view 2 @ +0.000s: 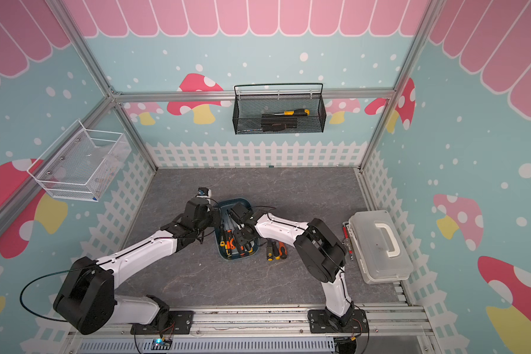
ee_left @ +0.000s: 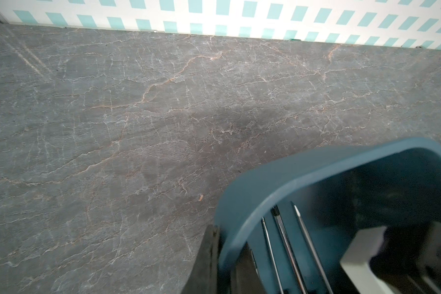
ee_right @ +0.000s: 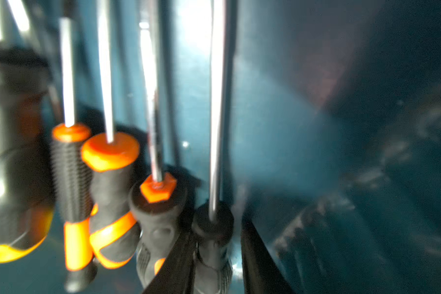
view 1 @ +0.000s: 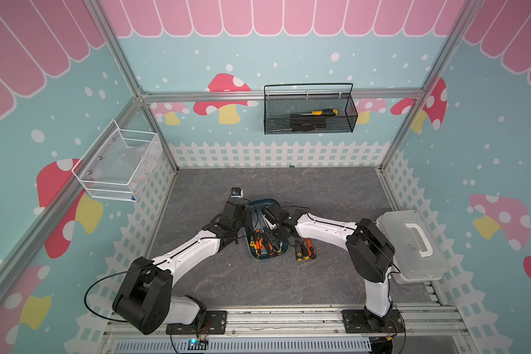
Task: Take out the screwdriver from the storage box
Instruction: Pick up the screwdriver from the storage box.
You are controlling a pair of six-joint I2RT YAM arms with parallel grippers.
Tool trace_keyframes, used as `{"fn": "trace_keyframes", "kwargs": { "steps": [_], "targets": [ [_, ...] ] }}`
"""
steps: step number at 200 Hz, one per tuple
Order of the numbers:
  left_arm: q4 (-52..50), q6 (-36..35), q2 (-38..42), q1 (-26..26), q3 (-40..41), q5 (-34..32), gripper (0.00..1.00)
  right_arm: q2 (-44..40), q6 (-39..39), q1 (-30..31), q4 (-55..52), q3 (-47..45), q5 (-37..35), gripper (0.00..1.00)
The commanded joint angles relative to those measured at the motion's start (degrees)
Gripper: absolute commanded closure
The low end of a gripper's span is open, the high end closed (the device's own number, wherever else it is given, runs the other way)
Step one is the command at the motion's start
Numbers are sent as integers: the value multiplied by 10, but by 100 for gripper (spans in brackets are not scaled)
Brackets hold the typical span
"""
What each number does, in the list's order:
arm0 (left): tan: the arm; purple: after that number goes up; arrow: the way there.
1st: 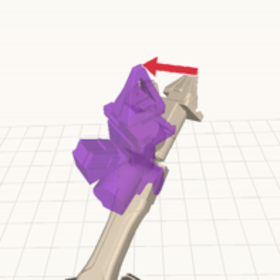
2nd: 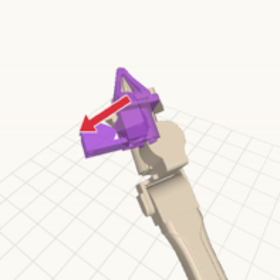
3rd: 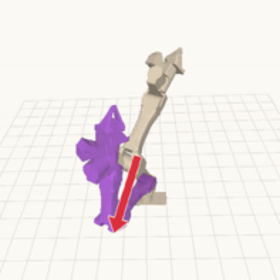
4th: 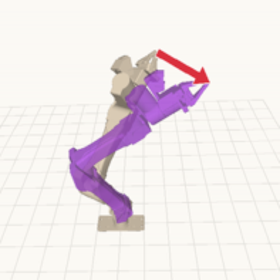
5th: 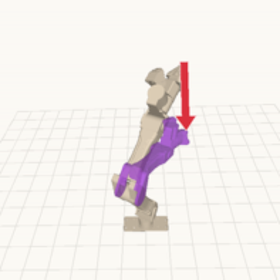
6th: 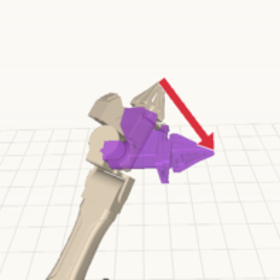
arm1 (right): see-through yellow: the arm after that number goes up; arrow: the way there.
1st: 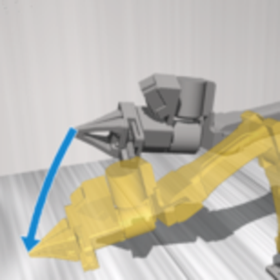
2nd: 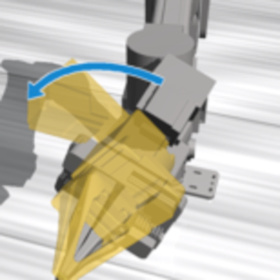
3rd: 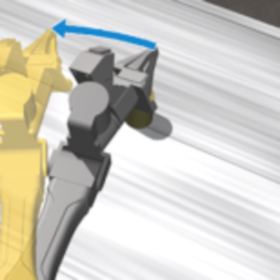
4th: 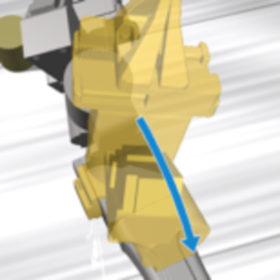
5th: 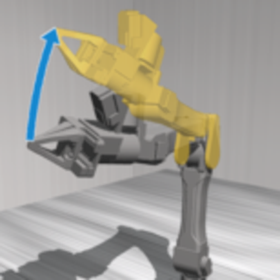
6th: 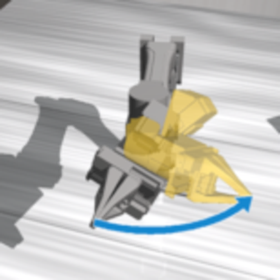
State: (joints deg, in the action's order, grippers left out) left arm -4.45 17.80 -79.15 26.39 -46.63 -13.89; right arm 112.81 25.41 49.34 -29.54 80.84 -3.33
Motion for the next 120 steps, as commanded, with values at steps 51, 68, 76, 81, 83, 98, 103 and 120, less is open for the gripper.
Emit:
{"fn": "trace_keyframes", "kwargs": {
  "steps": [51, 68, 76, 81, 83, 98, 103, 120],
  "targets": [
    [13, -3, 29, 2, -5, 3, 100, 40, 15, -15, -11, 18, -32, 71],
    [14, -5, 32, 2, -5, 2, 100, 46, 16, -15, -12, 21, -30, 78],
    [12, -6, 33, 2, -5, 2, 100, 48, 16, -15, -13, 24, -29, 80],
    [11, -6, 33, 1, -6, 2, 100, 49, 16, -15, -14, 25, -28, 81],
    [11, -6, 33, 1, -6, 2, 100, 49, 16, -15, -14, 26, -28, 82],
    [10, -7, 33, 1, -7, 2, 100, 51, 15, -15, -17, 31, -25, 86],
    [9, -7, 34, 1, -7, 3, 100, 51, 15, -15, -16, 31, -24, 88],
    [7, -8, 33, 0, -8, 3, 100, 42, 16, -15, -7, 26, -15, 94]
  ]
}}
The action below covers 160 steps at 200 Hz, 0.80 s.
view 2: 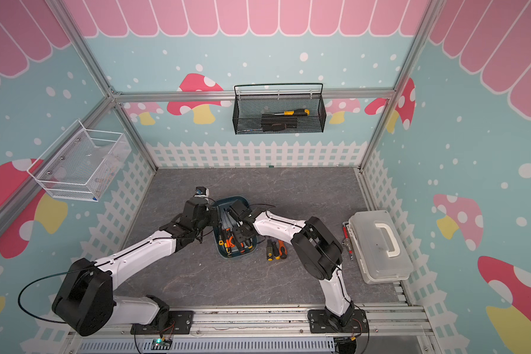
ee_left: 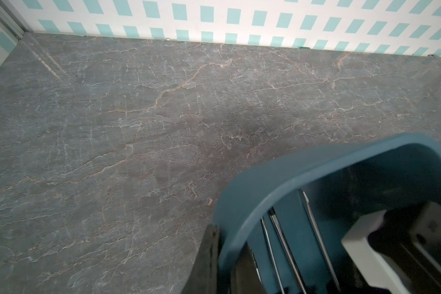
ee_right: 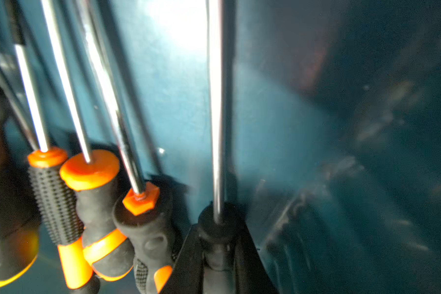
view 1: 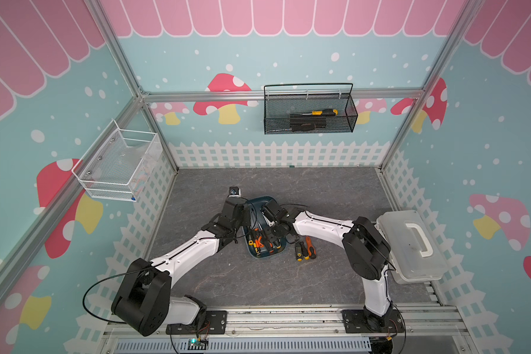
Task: Take out the screwdriver from the storage box
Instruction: Pick up the screwdriver from the storage box.
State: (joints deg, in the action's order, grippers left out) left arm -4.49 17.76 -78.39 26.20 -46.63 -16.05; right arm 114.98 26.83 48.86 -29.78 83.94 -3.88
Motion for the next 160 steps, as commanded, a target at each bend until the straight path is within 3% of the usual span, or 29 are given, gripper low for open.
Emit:
{"fn": "trace_keyframes", "kwargs": {
  "steps": [1, 22, 61, 160],
  "targets": [
    [8, -8, 25, 2, -8, 24, 100, 19, 2, -10, -3, -6, -9, 95],
    [7, -9, 24, -1, -8, 25, 100, -6, 2, -10, 29, -28, 11, 100],
    [7, -9, 18, -3, -9, 25, 100, -74, 5, -10, 97, -74, 59, 100],
    [8, -10, 8, -4, -13, 20, 100, -163, 9, -11, 95, -106, 73, 100]
  ]
}}
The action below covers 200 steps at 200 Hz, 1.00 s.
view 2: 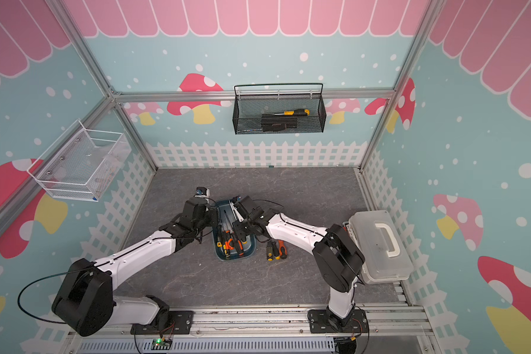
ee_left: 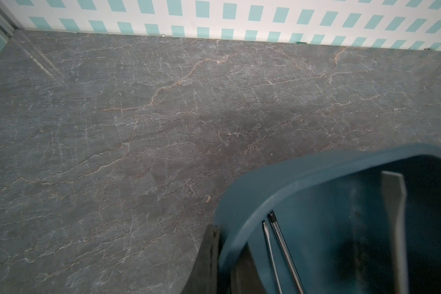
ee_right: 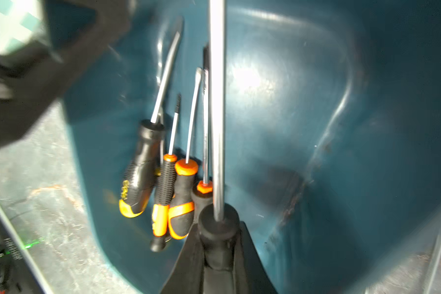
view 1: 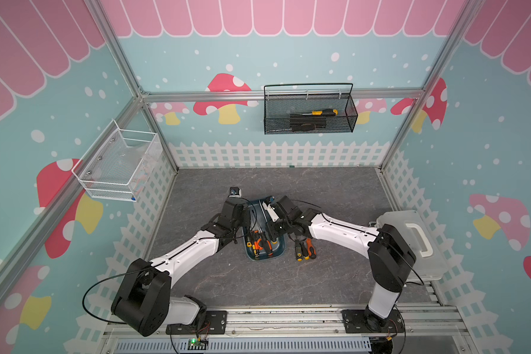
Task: Take out the screwdriver from the storage box
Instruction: Pick up the screwdriver from the storage box, then place the screwdriver at the center of the board.
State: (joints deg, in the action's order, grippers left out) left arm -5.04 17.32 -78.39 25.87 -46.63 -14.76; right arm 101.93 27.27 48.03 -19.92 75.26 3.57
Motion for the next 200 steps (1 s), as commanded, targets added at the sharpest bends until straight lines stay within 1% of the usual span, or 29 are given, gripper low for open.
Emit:
{"fn": "trace_keyframes", "kwargs": {
  "steps": [1, 30, 72, 97, 133, 168, 200],
  "targets": [
    [13, -5, 9, 0, -12, 7, 100, -34, 5, -3, -4, -20, -2, 100],
    [18, -5, 7, 0, -8, 8, 100, -81, -2, -6, -27, -44, -14, 100],
    [31, -1, 4, 0, 0, 15, 100, -177, -18, -25, -84, -100, -35, 100],
    [39, 1, 8, 0, 3, 17, 100, -230, -25, -49, -119, -139, -44, 100],
    [41, 0, 9, 1, 1, 23, 100, -290, -23, -107, -141, -206, -34, 100],
    [42, 2, 7, 1, 3, 24, 100, -300, -24, -143, -153, -240, -33, 100],
    [44, 2, 5, 2, 5, 23, 100, -287, -23, -154, -142, -261, -39, 100]
  ]
}}
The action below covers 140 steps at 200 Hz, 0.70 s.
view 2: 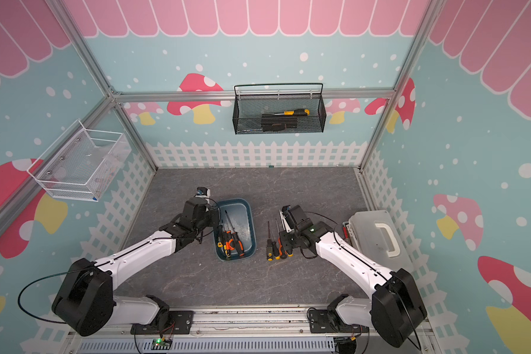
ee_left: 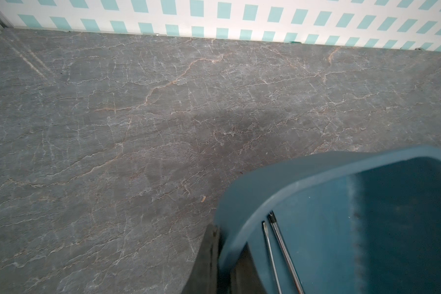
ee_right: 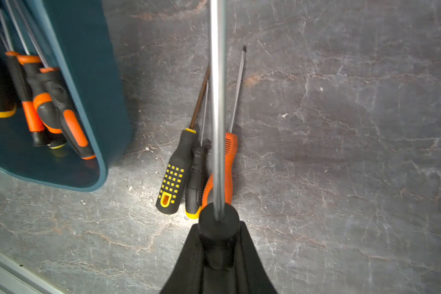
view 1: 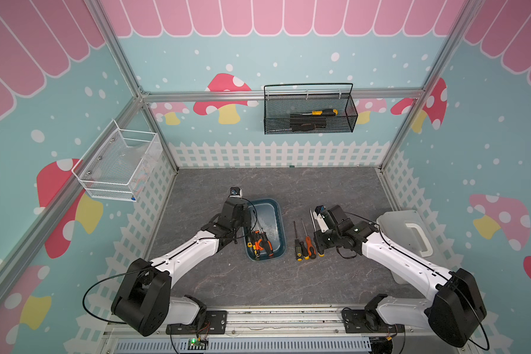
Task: Take out the screwdriver from the storage box
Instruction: Place the screwdriver at the center of the board.
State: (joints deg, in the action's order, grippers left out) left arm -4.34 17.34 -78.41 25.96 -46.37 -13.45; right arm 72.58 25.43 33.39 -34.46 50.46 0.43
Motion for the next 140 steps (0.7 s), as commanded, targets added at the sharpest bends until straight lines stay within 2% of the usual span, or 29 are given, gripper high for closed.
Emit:
{"fn": "trace_keyframes", "kwargs": {
  "steps": [1, 140],
  "targets": [
    [37, 1, 6, 1, 3, 10, 100, 7, -4, -8, 3, -13, -8, 100],
    [40, 1, 9, 2, 6, 10, 100, 117, 8, -65, 104, -40, 51, 100]
  ]
}}
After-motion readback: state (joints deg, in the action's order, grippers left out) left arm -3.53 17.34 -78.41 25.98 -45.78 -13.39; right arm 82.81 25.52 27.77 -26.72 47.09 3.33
